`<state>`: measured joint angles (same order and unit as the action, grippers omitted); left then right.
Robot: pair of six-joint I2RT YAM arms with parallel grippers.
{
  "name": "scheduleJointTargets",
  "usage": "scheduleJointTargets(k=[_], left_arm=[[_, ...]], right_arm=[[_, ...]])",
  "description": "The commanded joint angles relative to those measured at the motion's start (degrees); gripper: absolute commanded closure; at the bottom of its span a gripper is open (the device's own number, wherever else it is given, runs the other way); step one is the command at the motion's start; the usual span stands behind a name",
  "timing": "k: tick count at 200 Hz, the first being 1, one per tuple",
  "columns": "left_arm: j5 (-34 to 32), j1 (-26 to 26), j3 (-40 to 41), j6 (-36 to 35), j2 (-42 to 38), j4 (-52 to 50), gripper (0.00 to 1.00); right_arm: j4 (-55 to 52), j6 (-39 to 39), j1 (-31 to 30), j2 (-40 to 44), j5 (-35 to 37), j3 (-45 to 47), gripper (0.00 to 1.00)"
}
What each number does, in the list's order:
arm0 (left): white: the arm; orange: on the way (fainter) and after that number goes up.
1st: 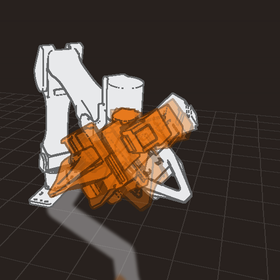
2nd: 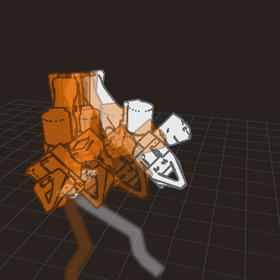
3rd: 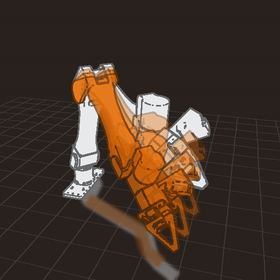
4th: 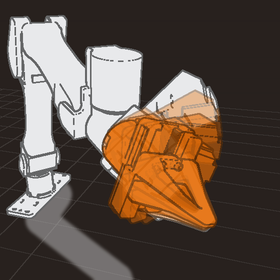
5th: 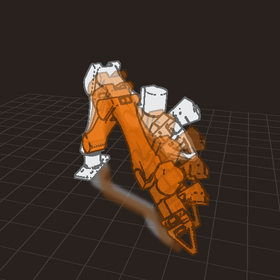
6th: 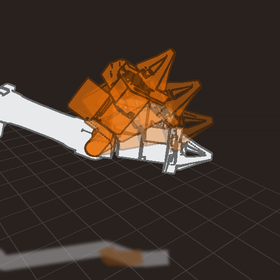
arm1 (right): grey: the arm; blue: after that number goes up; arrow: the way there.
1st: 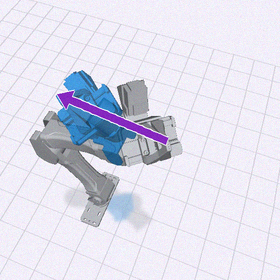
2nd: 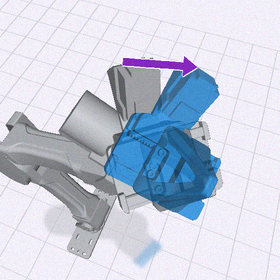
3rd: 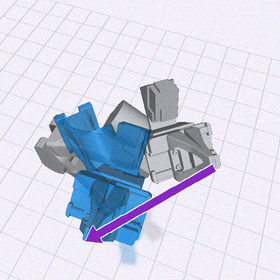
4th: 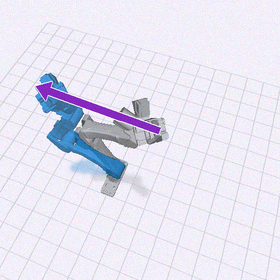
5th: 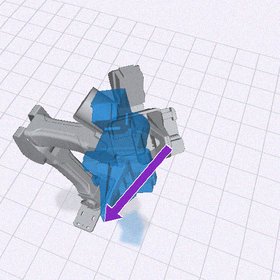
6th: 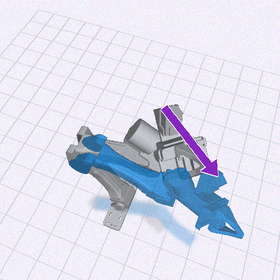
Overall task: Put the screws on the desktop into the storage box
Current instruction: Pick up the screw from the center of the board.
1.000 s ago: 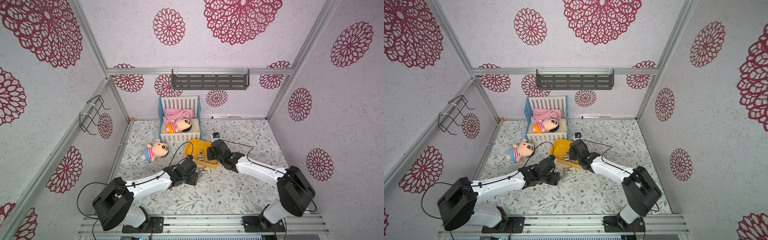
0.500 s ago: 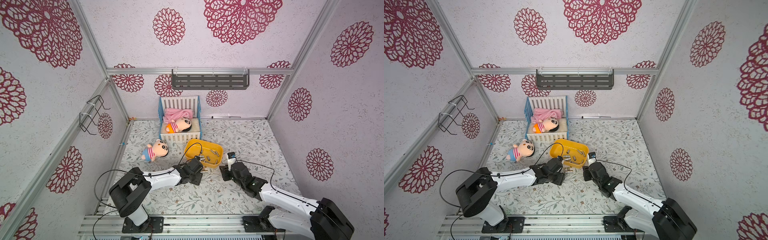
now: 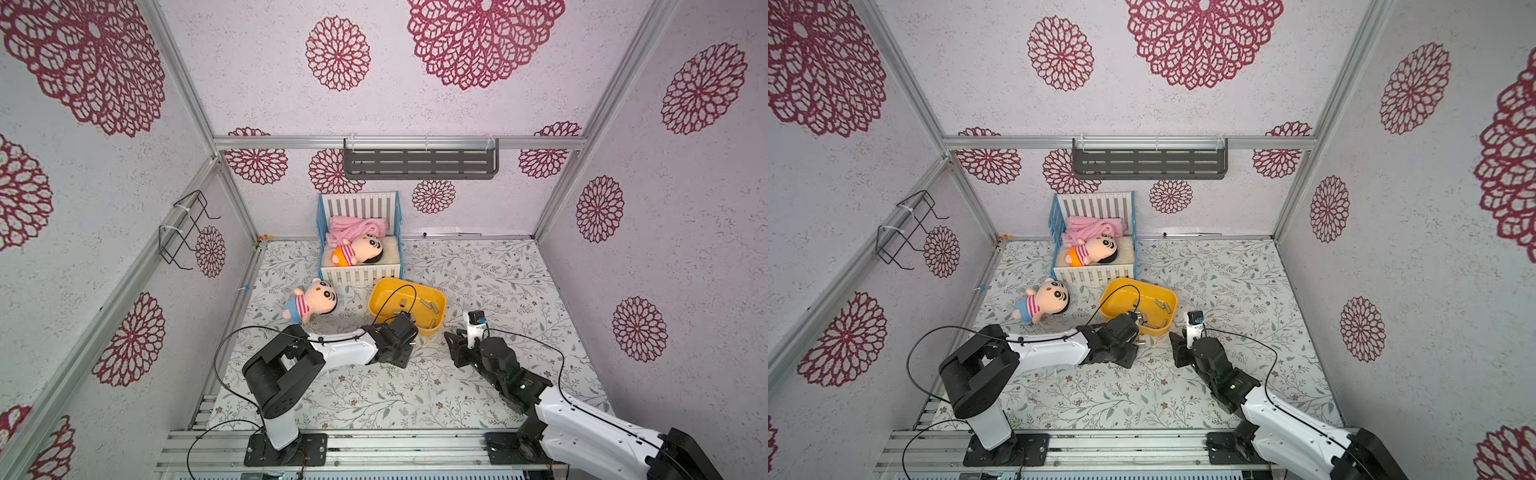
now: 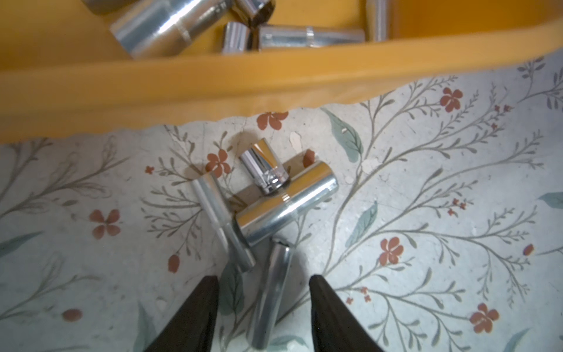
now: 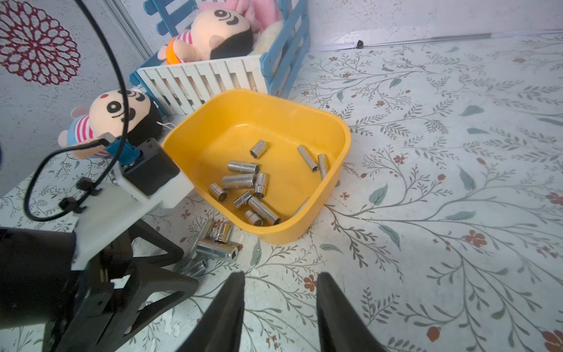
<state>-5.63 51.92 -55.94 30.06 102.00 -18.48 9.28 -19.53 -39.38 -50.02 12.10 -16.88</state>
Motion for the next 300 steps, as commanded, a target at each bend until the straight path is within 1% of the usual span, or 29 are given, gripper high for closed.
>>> scheduleJointTargets(k=[1, 9, 41, 55, 110, 121, 126, 146, 174, 192, 214, 234, 251, 261, 283, 300], left_arm=[[-0.23, 0.64, -0.09, 0.52, -0.02, -2.6, 0.51], [-0.25, 0.66, 0.19, 0.73, -0.46, -2.61, 0.52], [-0.66, 1.31, -0.58, 1.06, 0.37, -4.09, 0.66], [-1.96, 2.07, -1.88, 0.85, 1.63, -5.56, 0.71], [-3.4, 3.71, -4.53, -0.36, 4.12, -8.77, 0.72], [-4.84, 4.2, -5.43, -0.45, 4.59, -10.3, 0.73], [-5.55, 4.52, -5.64, -0.45, 4.77, -10.69, 0.75], [-8.16, 5.76, -6.86, -0.8, 5.77, -12.63, 0.76], [-8.22, 7.31, -8.28, -1.97, 7.08, -13.92, 0.85], [-8.47, 8.59, -8.57, -2.4, 6.46, -14.15, 0.95], [-9.73, 10.1, -8.57, -2.25, 3.47, -14.04, 0.96], [-9.31, 11.9, -9.3, -2.35, -0.03, -13.91, 0.96], [-8.87, 13.02, -10.66, -2.18, -2.56, -13.41, 1.0], [-9.05, 13.03, -11.77, -1.91, -3.47, -12.34, 1.0], [-15.32, 12.13, -16.18, -0.84, -3.38, -11.74, 1.0], [-15.07, 9.24, -19.54, 0.28, -2.35, -11.67, 1.0]], right_arm=[[2.65, 1.25, 0.09, 0.89, 0.46, -0.75, 0.56], [2.25, 1.26, 0.09, 1.1, 1.11, -0.89, 0.57], [2.32, 1.25, 0.09, 2.76, 1.53, -0.24, 0.56], [2.26, 1.27, 0.09, 2.91, 1.79, -0.22, 0.56], [1.9, 1.0, 0.0, 3.0, 3.64, -0.05, 0.56], [1.5, 0.82, 0.0, 3.17, 4.9, -0.15, 0.56], [1.32, 0.73, 0.01, 3.28, 5.47, -0.07, 0.56], [0.93, 0.46, 0.0, 4.1, 6.6, 0.19, 0.56], [0.44, 0.28, 0.07, 5.45, 7.61, 0.38, 0.56], [-0.32, 0.04, 0.0, 6.63, 9.21, 0.38, 0.56], [-1.04, -0.47, 0.0, 9.02, 11.92, 1.05, 0.55], [-0.93, -0.6, 0.0, 11.35, 11.79, 1.84, 0.54], [-1.15, -0.52, 0.0, 12.29, 11.47, 2.0, 0.53], [-1.34, -0.51, 0.01, 12.55, 11.37, 1.86, 0.52], [-1.72, -0.77, 0.01, 13.26, 11.81, 2.07, 0.5], [-1.54, -0.86, 0.0, 13.46, 11.55, 2.22, 0.48]])
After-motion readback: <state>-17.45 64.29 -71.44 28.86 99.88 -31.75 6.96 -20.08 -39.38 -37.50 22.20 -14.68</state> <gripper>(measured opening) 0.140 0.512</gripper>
